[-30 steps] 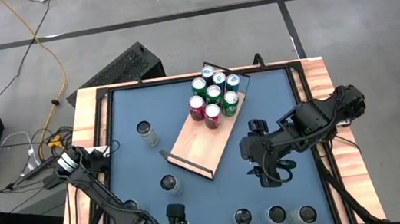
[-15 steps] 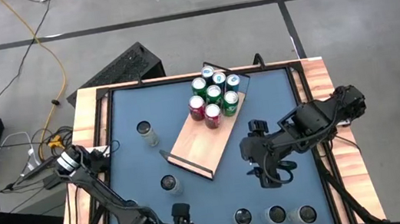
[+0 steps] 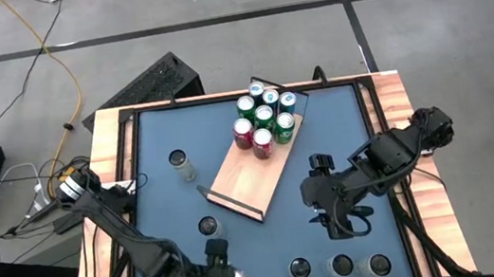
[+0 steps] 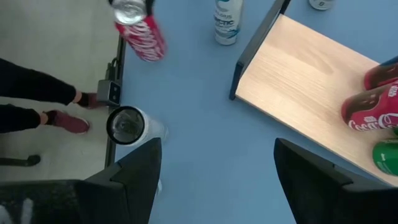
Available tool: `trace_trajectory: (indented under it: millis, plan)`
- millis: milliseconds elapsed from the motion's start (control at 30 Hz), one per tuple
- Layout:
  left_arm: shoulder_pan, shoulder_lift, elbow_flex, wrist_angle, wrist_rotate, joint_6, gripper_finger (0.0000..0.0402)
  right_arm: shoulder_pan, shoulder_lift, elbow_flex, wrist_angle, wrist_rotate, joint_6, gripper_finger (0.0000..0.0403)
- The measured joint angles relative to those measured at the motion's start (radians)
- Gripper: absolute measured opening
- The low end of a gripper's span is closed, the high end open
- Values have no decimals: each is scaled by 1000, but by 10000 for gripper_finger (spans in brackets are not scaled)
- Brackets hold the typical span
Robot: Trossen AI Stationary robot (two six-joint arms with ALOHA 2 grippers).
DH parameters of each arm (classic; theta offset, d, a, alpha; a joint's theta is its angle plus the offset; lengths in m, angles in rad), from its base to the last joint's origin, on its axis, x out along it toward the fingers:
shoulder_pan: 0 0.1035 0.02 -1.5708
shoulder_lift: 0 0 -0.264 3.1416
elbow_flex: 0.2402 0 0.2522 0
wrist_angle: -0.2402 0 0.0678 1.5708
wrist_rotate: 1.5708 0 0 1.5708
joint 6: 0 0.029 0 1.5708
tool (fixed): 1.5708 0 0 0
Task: Place canned beverage on shelf
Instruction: Put red soda can on the shelf aligned with the other red soda cans
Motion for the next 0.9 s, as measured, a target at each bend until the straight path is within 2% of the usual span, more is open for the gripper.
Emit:
trace_trajectory:
  millis: [167,367,567,900]
  plan:
    - [42,-7,0,-6,-5,50,237,2,0,0,0,1,1,295]
    - [86,-11,35,22,102,147,237,12,-1,0,-4,4,7,295]
    - [138,-16,154,7,179,276,236,34,-2,0,-13,5,3,295]
    - [261,-18,421,-257,191,451,236,83,-48,0,-117,167,133,295]
